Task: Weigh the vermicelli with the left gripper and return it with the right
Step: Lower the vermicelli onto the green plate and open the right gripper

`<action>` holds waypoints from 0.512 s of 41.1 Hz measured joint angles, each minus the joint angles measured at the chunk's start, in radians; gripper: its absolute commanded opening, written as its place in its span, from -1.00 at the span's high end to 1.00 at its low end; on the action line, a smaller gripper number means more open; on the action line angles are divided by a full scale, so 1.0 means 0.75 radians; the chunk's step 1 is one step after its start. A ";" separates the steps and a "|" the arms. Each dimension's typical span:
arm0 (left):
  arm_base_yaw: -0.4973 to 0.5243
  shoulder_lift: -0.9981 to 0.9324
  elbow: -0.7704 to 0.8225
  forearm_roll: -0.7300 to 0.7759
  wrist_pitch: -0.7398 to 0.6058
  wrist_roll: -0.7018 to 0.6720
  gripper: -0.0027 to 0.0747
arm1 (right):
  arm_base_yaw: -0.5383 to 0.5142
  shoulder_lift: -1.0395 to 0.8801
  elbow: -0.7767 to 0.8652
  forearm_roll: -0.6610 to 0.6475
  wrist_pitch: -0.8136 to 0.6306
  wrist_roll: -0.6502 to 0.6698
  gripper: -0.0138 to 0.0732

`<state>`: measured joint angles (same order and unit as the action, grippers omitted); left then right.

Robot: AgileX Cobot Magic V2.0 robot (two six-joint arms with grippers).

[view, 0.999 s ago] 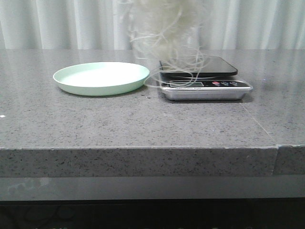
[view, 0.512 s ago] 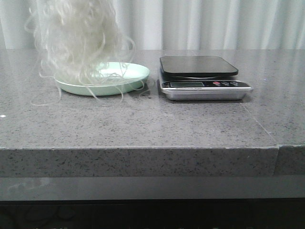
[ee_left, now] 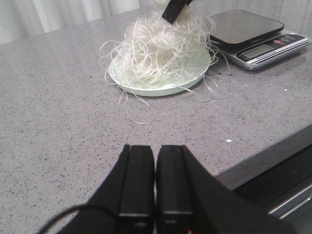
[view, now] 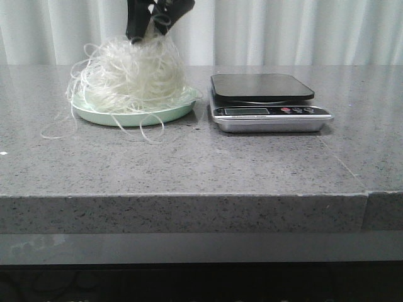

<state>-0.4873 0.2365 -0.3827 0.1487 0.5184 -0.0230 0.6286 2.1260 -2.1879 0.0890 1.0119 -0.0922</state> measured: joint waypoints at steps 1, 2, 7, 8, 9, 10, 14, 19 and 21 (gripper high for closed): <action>0.000 0.000 0.000 0.000 0.000 0.000 0.57 | 0.000 0.005 0.000 -0.003 0.004 0.000 0.32; 0.000 0.000 0.000 0.000 0.000 0.000 0.57 | 0.000 0.012 0.000 -0.003 0.012 0.000 0.32; 0.000 0.000 0.000 -0.003 0.000 0.000 0.57 | 0.000 0.037 0.000 -0.003 0.043 0.000 0.32; 0.000 0.000 0.000 -0.003 0.000 0.000 0.57 | 0.000 0.039 0.000 -0.003 0.046 0.000 0.30; 0.000 0.000 0.000 -0.003 0.000 0.000 0.57 | 0.000 0.039 0.000 -0.003 0.046 0.000 0.28; 0.000 0.000 0.000 -0.003 0.000 0.000 0.57 | 0.000 0.039 -0.002 -0.003 0.046 0.000 0.25; 0.000 0.000 0.000 -0.003 0.000 0.000 0.57 | 0.000 0.039 -0.008 -0.005 0.052 -0.002 0.00; 0.000 0.000 0.000 -0.004 0.000 0.000 0.57 | 0.000 0.039 -0.012 -0.005 0.057 -0.002 -0.28; 0.000 0.000 0.000 -0.004 0.000 0.000 0.57 | 0.000 0.039 -0.012 -0.005 0.057 -0.002 -0.33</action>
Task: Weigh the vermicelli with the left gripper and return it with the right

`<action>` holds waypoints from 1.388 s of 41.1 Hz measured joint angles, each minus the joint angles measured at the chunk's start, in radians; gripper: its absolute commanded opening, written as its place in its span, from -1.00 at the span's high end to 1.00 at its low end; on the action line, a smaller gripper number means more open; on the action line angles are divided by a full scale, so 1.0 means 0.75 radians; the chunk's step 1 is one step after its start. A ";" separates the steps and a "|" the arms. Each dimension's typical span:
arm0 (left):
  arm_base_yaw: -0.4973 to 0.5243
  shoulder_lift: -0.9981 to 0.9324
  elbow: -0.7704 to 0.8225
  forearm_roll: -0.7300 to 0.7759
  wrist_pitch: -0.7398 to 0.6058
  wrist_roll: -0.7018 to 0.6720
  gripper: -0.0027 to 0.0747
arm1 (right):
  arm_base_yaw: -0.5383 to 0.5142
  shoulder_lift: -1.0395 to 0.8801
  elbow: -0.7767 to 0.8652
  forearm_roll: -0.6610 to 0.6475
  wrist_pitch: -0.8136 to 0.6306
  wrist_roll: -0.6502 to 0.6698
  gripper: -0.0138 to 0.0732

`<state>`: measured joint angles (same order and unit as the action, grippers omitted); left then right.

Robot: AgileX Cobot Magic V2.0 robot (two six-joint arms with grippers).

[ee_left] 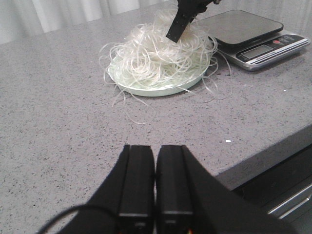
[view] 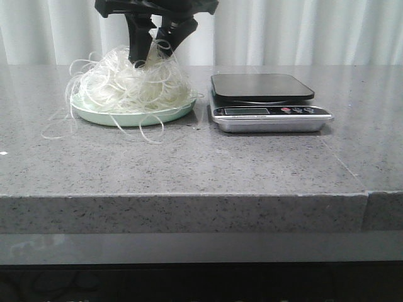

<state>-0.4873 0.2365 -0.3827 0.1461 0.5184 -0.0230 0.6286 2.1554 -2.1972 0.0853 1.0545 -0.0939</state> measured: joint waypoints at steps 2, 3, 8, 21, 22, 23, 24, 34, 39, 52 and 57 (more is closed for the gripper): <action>0.000 0.000 0.000 0.000 0.000 0.000 0.57 | 0.000 0.000 0.000 0.000 0.002 0.000 -0.34; 0.000 0.000 0.000 0.000 0.000 0.000 0.57 | 0.000 0.000 0.000 0.000 0.006 0.000 -0.34; 0.000 0.000 0.000 0.000 0.000 0.000 0.57 | 0.000 -0.002 0.000 -0.003 0.017 0.000 -0.34; 0.000 0.000 0.000 0.000 0.000 0.000 0.57 | -0.005 -0.102 0.000 -0.008 0.042 0.000 -0.29; 0.000 0.000 0.000 0.000 0.000 0.000 0.57 | -0.008 -0.116 0.000 -0.008 0.045 0.000 -0.24; 0.000 0.000 0.000 0.000 0.000 0.000 0.57 | -0.011 -0.124 0.000 -0.008 0.049 0.000 -0.22; 0.000 0.000 0.000 0.000 0.000 0.000 0.57 | -0.013 -0.136 0.000 -0.008 0.049 0.000 -0.15; 0.000 0.000 0.000 0.000 0.000 0.000 0.57 | -0.064 -0.203 0.000 -0.008 0.082 0.000 0.33; 0.000 0.000 0.000 0.000 0.000 0.000 0.57 | -0.107 -0.220 0.000 -0.008 0.110 0.000 0.33; 0.000 0.000 0.000 0.000 0.000 0.000 0.57 | -0.212 -0.279 0.072 -0.016 0.015 0.112 0.33; 0.000 0.000 0.000 0.000 0.000 0.000 0.57 | -0.228 -0.407 0.286 -0.032 -0.170 0.161 0.33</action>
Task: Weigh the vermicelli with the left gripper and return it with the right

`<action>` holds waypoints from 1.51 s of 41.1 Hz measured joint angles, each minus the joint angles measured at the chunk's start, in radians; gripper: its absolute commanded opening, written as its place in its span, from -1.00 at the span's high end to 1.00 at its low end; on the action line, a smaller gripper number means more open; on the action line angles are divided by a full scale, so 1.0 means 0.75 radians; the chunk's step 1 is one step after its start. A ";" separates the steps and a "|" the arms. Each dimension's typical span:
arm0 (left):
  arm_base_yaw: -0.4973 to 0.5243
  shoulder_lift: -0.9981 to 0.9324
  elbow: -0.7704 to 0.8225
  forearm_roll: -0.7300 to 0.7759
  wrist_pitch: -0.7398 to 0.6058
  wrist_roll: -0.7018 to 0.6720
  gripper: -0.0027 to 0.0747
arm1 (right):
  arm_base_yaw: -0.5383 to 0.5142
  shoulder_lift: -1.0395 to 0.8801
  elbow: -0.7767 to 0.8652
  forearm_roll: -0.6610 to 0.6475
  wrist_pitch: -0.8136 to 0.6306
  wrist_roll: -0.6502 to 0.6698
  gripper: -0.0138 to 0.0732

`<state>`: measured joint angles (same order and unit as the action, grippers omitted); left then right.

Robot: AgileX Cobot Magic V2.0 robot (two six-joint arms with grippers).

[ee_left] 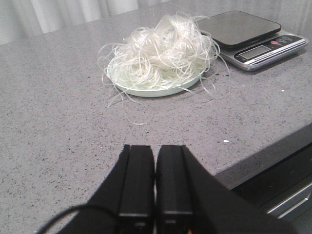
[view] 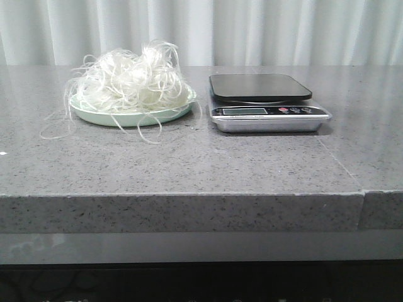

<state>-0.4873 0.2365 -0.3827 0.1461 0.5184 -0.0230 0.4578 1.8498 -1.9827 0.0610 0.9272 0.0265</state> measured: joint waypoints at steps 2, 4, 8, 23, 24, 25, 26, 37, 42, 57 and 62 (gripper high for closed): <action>0.000 0.000 0.000 0.000 0.000 0.000 0.57 | -0.001 -0.058 0.105 -0.010 -0.081 0.003 0.33; 0.000 0.000 0.000 0.000 0.000 0.000 0.57 | -0.004 -0.131 0.241 -0.027 -0.161 0.006 0.33; 0.000 0.000 0.000 0.000 -0.006 0.000 0.57 | -0.020 -0.291 0.551 -0.037 -0.318 0.010 0.33; 0.000 0.000 0.000 0.000 -0.032 0.000 0.58 | -0.101 -0.935 1.369 -0.057 -0.782 0.014 0.33; 0.000 0.000 0.000 0.000 -0.032 0.000 0.58 | -0.104 -0.984 1.413 -0.057 -0.798 0.014 0.33; 0.000 0.000 0.000 0.000 -0.032 0.000 0.58 | -0.104 -1.020 1.443 -0.057 -0.815 0.014 0.33; 0.000 0.000 0.000 0.000 -0.032 0.000 0.57 | -0.107 -1.067 1.481 -0.057 -0.827 0.014 0.33; 0.000 0.000 0.000 0.000 -0.033 0.000 0.58 | -0.107 -1.433 1.793 -0.057 -0.863 0.014 0.33; 0.000 0.000 0.000 0.000 -0.033 0.000 0.57 | -0.107 -1.578 1.948 -0.057 -0.861 0.014 0.33; 0.000 0.000 0.000 0.000 -0.033 0.000 0.57 | -0.107 -1.923 2.257 -0.057 -0.861 0.014 0.33; 0.000 0.000 0.000 0.000 -0.033 0.000 0.57 | -0.107 -1.940 2.264 -0.057 -0.861 0.014 0.34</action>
